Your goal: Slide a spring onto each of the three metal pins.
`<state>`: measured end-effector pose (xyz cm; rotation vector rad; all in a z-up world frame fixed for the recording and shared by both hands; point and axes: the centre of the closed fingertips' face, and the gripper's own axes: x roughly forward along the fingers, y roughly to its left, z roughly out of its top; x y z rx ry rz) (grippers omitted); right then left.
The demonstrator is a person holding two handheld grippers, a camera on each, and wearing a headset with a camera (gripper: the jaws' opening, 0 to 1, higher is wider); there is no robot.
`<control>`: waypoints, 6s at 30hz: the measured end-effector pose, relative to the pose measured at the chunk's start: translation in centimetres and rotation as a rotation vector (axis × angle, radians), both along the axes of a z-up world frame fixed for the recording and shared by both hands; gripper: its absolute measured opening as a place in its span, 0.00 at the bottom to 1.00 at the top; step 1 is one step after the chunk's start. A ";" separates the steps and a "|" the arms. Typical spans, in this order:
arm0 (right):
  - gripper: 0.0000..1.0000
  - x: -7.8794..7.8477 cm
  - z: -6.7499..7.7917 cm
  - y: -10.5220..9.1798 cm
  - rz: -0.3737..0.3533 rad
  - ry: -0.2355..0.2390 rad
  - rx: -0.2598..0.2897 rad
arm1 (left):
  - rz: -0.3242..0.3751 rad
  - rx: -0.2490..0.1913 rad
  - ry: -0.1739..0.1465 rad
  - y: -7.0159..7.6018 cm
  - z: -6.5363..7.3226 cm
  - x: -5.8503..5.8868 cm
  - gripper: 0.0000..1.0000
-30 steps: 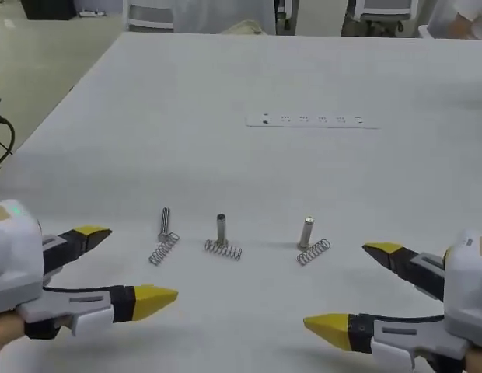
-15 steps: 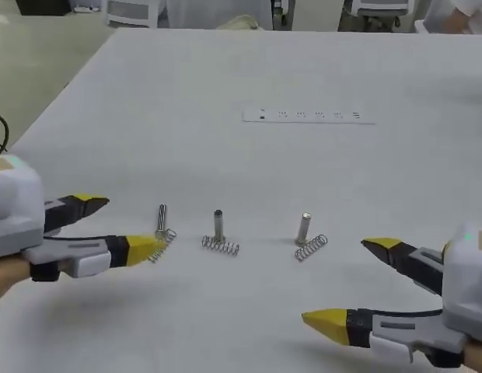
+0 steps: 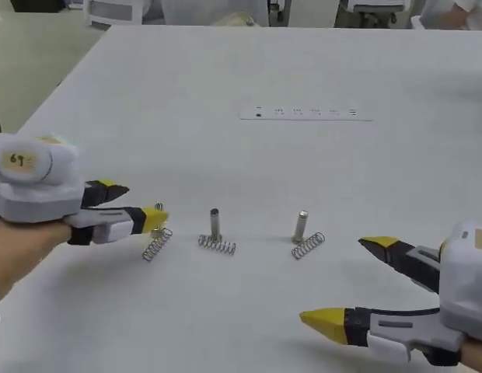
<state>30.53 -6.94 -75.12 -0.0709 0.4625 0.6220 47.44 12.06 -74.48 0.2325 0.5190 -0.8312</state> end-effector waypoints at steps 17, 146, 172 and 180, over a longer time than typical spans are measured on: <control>0.85 -0.1 -0.1 0.1 -0.001 0.005 -0.003 | 0.057 0.123 0.062 -0.5 -2.9 0.8 0.19; 0.82 -0.1 0.0 0.5 0.020 0.001 -0.007 | 0.037 0.120 0.112 0.9 0.0 -3.8 0.00; 0.82 -0.1 0.0 0.6 0.021 0.002 -0.010 | 0.051 0.082 0.087 1.4 0.8 -3.5 0.07; 0.82 0.0 0.0 0.5 0.019 0.000 -0.013 | 0.049 0.080 0.091 2.4 0.2 -4.2 0.13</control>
